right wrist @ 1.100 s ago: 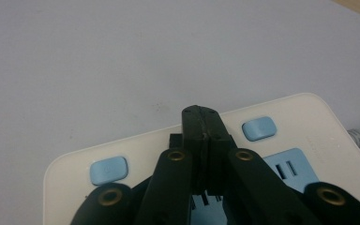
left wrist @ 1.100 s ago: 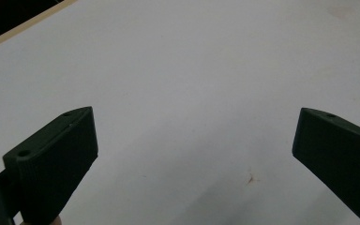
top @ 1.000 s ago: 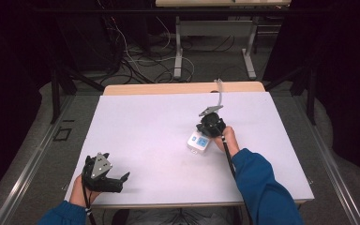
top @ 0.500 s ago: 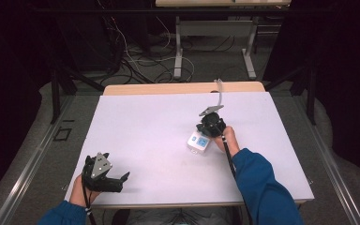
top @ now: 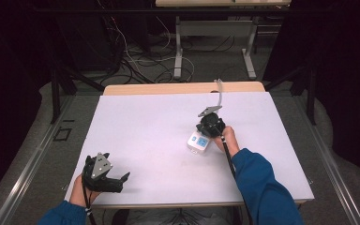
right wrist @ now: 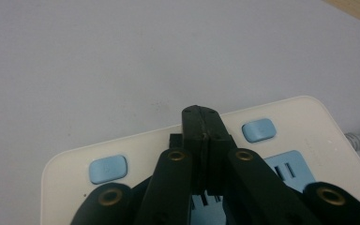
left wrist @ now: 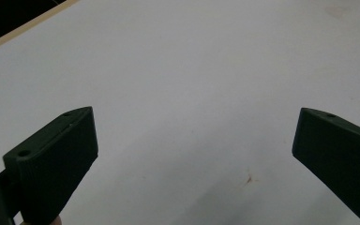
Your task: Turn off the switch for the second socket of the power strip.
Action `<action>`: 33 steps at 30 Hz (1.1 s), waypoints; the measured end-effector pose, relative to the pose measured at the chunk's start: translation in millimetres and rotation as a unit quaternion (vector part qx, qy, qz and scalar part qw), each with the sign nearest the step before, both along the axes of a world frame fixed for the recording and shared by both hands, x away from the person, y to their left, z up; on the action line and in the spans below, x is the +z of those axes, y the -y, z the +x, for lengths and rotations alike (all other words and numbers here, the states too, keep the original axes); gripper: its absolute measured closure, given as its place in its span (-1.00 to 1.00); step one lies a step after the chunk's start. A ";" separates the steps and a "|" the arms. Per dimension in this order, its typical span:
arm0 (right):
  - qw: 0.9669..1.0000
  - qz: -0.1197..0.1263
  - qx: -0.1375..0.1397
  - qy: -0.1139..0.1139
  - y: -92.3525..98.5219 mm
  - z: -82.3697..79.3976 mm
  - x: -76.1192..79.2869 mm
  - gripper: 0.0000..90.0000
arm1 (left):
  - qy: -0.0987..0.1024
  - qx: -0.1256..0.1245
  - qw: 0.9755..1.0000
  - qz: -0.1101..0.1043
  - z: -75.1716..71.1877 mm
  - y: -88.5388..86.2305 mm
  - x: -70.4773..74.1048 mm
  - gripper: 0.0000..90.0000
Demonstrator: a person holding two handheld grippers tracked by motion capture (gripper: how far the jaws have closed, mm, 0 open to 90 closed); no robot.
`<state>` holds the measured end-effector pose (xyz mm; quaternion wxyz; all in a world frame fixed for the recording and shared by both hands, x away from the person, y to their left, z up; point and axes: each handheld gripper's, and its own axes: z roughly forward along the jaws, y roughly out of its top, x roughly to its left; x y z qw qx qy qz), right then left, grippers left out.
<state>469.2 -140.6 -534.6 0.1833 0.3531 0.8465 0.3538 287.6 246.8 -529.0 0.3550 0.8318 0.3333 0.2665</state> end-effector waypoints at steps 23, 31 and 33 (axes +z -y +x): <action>1.000 0.003 0.009 0.004 0.1 0.6 -0.4 1.00 | 0.001 -0.001 1.000 0.000 -0.2 0.2 0.3 -0.99; 1.000 0.001 0.008 0.007 0.0 0.6 -0.4 1.00 | 0.001 -0.001 1.000 -0.001 -0.2 -0.3 0.3 -0.99; 1.000 0.002 0.008 0.007 0.0 0.6 -0.5 1.00 | 0.003 -0.001 1.000 0.000 -0.1 -0.1 0.2 -0.99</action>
